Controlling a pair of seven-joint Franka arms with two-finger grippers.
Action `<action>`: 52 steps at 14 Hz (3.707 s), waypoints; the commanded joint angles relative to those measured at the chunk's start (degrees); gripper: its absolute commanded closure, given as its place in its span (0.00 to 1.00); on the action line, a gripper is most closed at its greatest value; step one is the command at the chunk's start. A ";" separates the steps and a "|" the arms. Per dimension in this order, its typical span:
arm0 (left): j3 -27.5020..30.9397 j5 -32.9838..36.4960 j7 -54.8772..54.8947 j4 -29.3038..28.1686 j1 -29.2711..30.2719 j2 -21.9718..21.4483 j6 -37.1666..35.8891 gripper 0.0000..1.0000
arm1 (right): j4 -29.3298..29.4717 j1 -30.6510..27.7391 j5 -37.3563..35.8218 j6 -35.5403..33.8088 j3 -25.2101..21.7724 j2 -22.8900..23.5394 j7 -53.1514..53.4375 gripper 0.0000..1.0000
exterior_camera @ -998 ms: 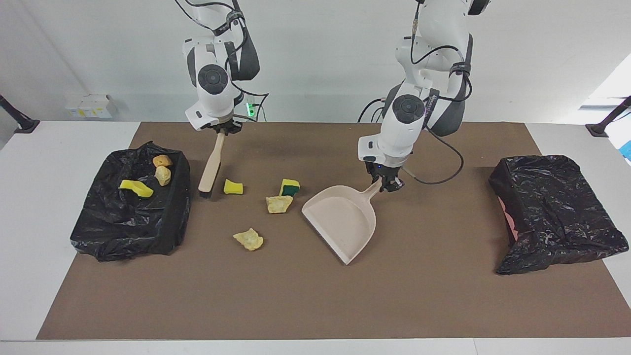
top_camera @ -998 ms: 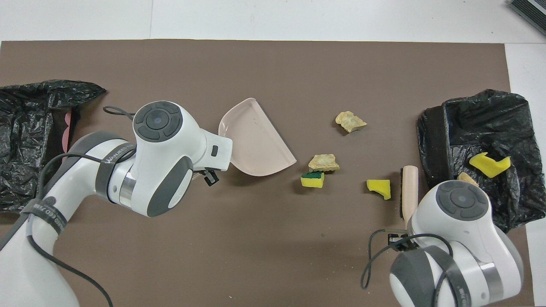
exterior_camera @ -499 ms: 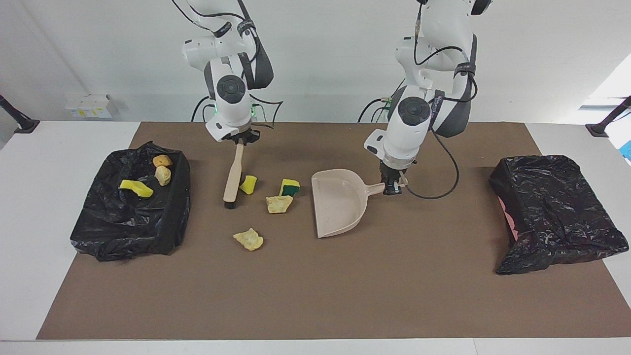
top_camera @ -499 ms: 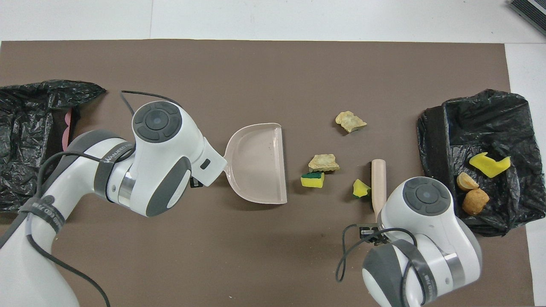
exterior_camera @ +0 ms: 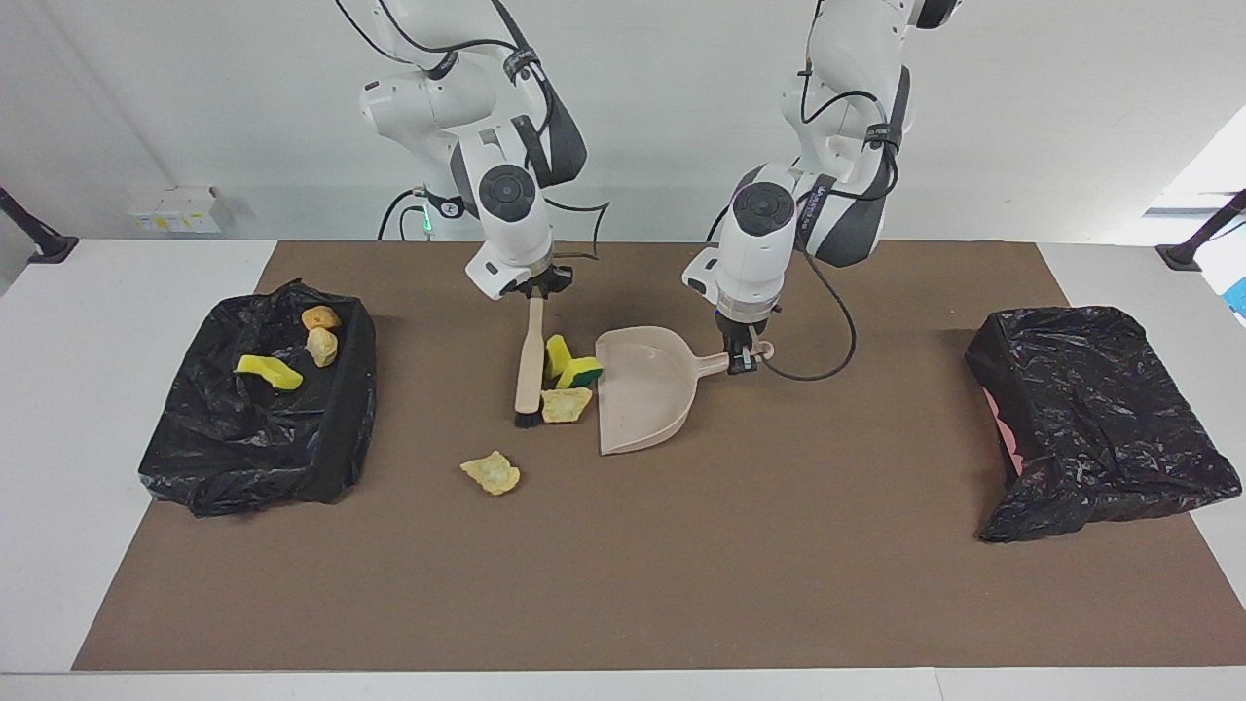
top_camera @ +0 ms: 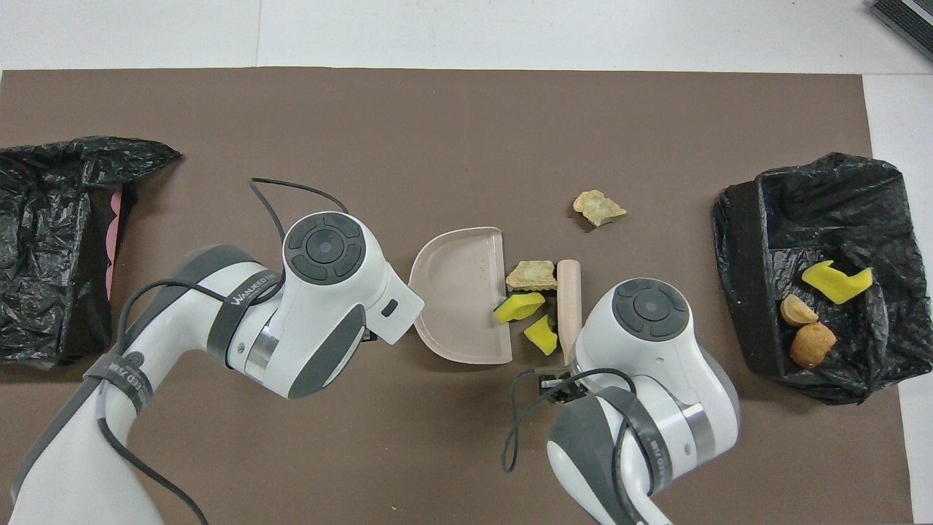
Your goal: Sweep and dump trash in bin
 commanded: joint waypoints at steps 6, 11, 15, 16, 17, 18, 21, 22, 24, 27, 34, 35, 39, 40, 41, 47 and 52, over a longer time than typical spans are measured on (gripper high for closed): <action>0.49 1.09 -2.14 -5.25 -1.34 -2.76 6.55 1.00 | 10.92 7.65 4.51 -4.48 0.11 3.53 0.29 1.00; 0.58 1.09 -1.09 -5.34 0.06 -2.59 8.57 1.00 | 15.32 3.88 -5.22 -5.00 -0.16 6.87 -0.15 1.00; 0.58 1.09 -1.09 -5.34 1.47 -2.32 9.28 1.00 | 17.77 -0.34 -16.65 -5.27 -0.16 8.80 -4.18 1.00; 0.58 1.09 -1.09 -5.34 2.35 -2.24 9.20 1.00 | 20.22 -2.53 -18.41 -5.88 -0.25 10.64 -6.37 1.00; 0.49 1.09 -1.09 -5.34 2.70 -2.15 9.19 1.00 | 23.21 -5.33 -20.35 -6.76 -0.25 12.66 -9.70 1.00; 0.58 1.00 -1.17 -5.34 2.62 -2.15 9.28 1.00 | 26.37 -7.10 -22.89 -7.37 -0.25 14.85 -12.60 1.00; 0.58 1.09 -1.44 -5.25 2.62 -2.06 9.28 1.00 | 30.27 -11.59 -26.53 -8.35 -0.42 18.91 -13.86 1.00; 0.58 1.09 -1.26 -5.25 2.62 -2.06 9.28 1.00 | 29.66 -14.47 -26.69 -7.74 -0.42 20.13 -13.86 1.00; 0.58 1.09 -1.26 -5.16 2.62 -1.97 9.63 1.00 | 27.29 -16.78 -26.08 -5.72 -0.42 20.50 -15.52 1.00; 0.58 1.09 -1.44 -5.25 2.62 -1.97 10.25 1.00 | 24.39 -15.56 -22.24 -4.57 0.19 20.50 -15.88 1.00; 0.58 1.09 -1.44 -5.25 2.62 -1.97 10.25 1.00 | 21.57 -4.41 -9.48 -5.80 0.46 18.39 -19.55 1.00; 0.58 1.09 -1.44 -5.25 2.62 -1.97 10.25 1.00 | 21.57 -2.48 -7.38 -5.89 0.63 17.87 -21.23 1.00; 0.58 1.09 -1.53 -5.25 2.53 -1.97 10.34 1.00 | 22.79 -1.67 -2.08 -7.81 0.72 17.77 -21.16 1.00; 0.58 1.09 -1.53 -5.25 2.53 -1.97 10.34 1.00 | 22.97 -1.85 -2.08 -8.25 0.72 17.51 -21.25 1.00; 0.58 1.09 -1.53 -5.25 2.53 -1.97 10.34 1.00 | 23.23 -1.93 -1.91 -8.96 0.72 16.81 -21.16 1.00; 0.58 1.09 -1.53 -5.34 2.44 -2.06 10.16 1.00 | 24.64 1.23 0.90 -13.88 0.81 12.07 -13.00 1.00; 0.58 1.09 -1.26 -5.34 2.53 -2.06 10.25 1.00 | 24.12 -1.31 -0.24 -17.04 0.19 8.99 -8.36 1.00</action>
